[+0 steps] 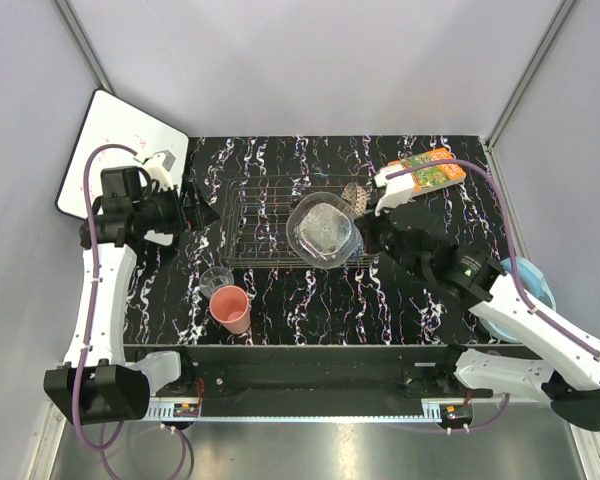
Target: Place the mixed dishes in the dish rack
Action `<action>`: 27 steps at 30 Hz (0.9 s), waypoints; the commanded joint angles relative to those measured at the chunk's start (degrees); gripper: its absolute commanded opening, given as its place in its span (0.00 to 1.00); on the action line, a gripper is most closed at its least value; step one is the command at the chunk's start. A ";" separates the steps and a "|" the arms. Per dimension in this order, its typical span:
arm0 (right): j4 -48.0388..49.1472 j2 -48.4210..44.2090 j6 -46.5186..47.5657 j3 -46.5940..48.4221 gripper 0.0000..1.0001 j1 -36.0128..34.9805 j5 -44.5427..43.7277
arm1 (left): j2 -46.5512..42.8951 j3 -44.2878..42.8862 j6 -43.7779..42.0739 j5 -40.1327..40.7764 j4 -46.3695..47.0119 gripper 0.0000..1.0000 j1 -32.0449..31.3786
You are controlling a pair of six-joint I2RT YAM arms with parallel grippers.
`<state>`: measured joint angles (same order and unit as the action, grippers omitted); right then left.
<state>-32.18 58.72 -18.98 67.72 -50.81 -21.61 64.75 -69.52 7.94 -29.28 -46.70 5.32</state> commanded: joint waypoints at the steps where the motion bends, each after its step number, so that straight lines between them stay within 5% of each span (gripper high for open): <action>1: 20.63 2.44 37.20 -3.01 0.00 -3.68 -12.13 | -1.73 -1.32 -0.39 0.71 1.52 0.99 0.30; 5: 49.74 10.25 81.06 -12.77 0.00 -7.73 -15.31 | -1.91 -1.32 -0.12 0.97 1.52 0.99 0.30; 8: 58.89 14.65 96.28 -16.22 0.00 -7.47 -12.69 | -2.00 -1.24 0.14 1.85 1.52 0.99 0.30; 27: 58.20 17.57 105.47 -15.78 0.00 -5.27 -0.81 | -2.00 -0.27 0.93 1.50 1.87 0.99 0.22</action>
<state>22.02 75.72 83.42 50.13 -57.47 -25.08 64.16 -69.52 8.62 -28.18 -46.70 5.32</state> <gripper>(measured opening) 0.011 0.988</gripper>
